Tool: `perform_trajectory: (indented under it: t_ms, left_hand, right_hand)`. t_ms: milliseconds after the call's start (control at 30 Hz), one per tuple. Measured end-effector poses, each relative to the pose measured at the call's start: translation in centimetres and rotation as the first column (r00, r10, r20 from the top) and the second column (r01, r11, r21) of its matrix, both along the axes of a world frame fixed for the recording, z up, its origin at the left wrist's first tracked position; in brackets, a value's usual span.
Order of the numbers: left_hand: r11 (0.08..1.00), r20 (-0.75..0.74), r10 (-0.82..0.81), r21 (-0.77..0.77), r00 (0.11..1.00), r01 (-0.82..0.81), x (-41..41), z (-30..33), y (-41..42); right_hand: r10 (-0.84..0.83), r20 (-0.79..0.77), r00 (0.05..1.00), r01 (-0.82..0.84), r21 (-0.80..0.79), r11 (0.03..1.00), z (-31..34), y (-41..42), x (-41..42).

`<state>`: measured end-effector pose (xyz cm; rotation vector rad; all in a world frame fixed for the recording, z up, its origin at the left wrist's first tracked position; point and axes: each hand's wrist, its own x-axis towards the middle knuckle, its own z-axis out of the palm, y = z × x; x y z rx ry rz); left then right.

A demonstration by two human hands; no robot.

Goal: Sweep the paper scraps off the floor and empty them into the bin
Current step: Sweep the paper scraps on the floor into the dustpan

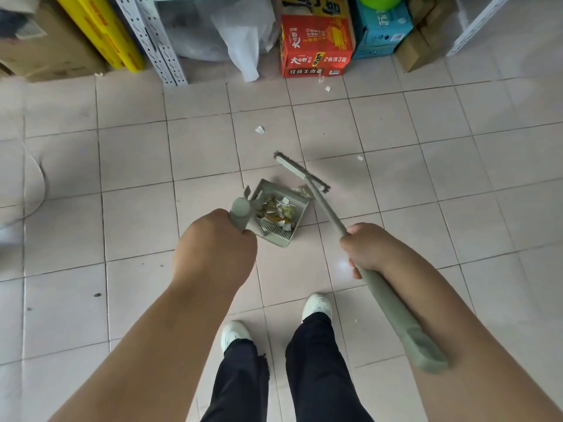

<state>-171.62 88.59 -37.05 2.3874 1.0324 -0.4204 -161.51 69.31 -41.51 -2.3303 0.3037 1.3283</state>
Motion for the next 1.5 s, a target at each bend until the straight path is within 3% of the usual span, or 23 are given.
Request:
perform_trajectory:
  t_ms: [267,500,767,900,1067,1233,1500]
  left_hand:
    - [0.999,-0.023,-0.015,0.052,1.0,0.016,-1.7,1.2,-0.8]
    - [0.998,-0.066,-0.04,0.045,0.997,0.043,-1.5,0.1,-1.3]
    - [1.0,-0.075,0.002,0.031,0.997,0.001,-0.8,-0.6,-1.1]
    - [1.0,-0.062,0.005,0.028,0.998,-0.003,-0.7,-0.8,-1.1]
    - [1.0,-0.051,0.012,0.018,0.999,-0.011,-0.2,-0.8,-1.2]
    - [1.0,-0.046,0.009,0.011,0.999,-0.008,0.3,-0.9,-1.2]
    - [0.999,-0.015,0.006,-0.04,1.0,-0.007,3.1,-0.7,-2.9]
  right_hand:
    - [-0.124,-0.033,0.992,0.122,-0.052,0.991,-3.2,-0.1,0.1]
    - [0.004,-0.082,0.997,-0.007,-0.03,1.0,-4.6,0.9,-1.3]
    - [0.195,-0.134,0.972,-0.196,0.006,0.981,-0.6,0.3,-1.7]
    - [0.16,-0.092,0.983,-0.164,-0.039,0.986,1.5,-1.0,-0.1]
    - [0.162,-0.032,0.986,-0.163,-0.031,0.986,-0.9,1.3,1.2]
    - [0.244,-0.148,0.958,-0.259,-0.085,0.962,-2.8,2.9,0.0]
    - [0.207,-0.185,0.961,-0.205,0.029,0.978,-1.4,-2.5,1.4]
